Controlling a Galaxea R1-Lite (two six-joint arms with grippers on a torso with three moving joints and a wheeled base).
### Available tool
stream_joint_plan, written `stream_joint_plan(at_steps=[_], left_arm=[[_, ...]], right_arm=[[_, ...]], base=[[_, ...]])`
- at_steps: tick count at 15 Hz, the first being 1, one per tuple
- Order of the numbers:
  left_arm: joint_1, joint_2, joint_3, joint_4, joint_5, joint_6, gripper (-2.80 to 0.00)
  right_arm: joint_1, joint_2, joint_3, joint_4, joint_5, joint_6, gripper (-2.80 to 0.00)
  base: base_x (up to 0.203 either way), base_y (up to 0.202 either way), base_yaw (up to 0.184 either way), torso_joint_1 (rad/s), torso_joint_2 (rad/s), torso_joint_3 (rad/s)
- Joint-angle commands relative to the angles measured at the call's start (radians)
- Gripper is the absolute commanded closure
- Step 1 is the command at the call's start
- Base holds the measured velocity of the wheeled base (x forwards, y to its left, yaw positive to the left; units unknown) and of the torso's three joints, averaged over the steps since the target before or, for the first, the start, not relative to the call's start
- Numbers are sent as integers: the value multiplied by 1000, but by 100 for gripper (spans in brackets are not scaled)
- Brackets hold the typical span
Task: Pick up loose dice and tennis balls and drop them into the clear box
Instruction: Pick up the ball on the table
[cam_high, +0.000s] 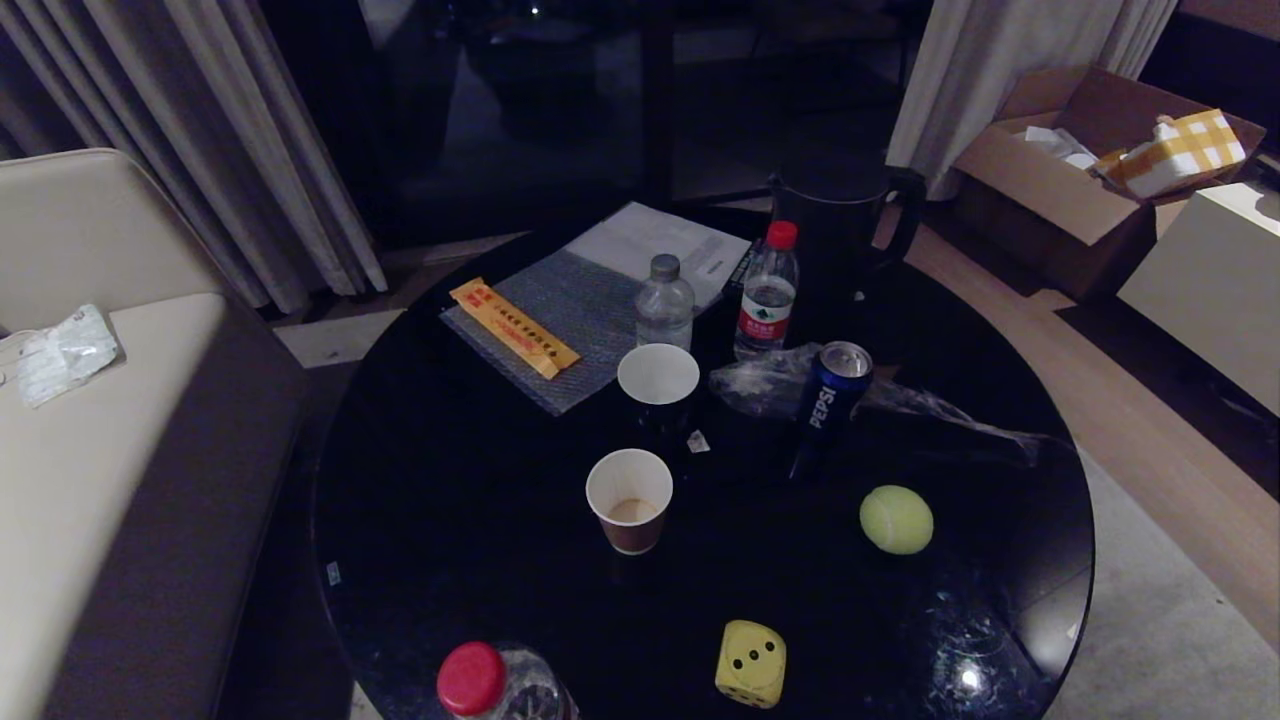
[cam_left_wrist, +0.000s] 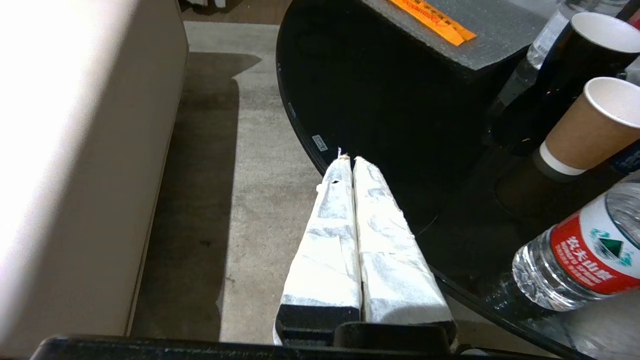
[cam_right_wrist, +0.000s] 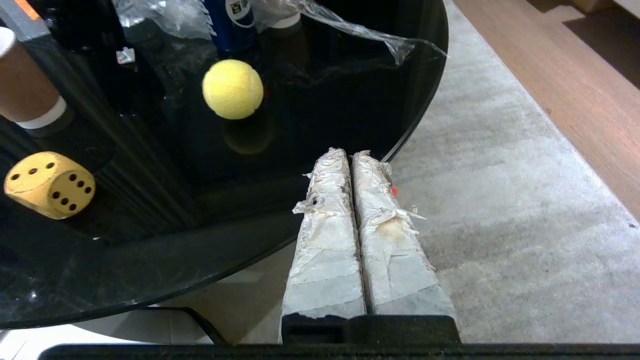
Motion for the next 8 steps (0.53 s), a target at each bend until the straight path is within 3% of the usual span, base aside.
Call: stream_joint_plan(at_steps=[1,8], left_arm=[[0,2,2,0,-1,2,0],[0,2,2,-2,0,-1,0]], right_arm=[[0,1,8,0,-1,1,0],[0,1,6,4,4,-9,0]], base=[[0,0,0,2,5,-48],[0,0,0,1,0,-5]])
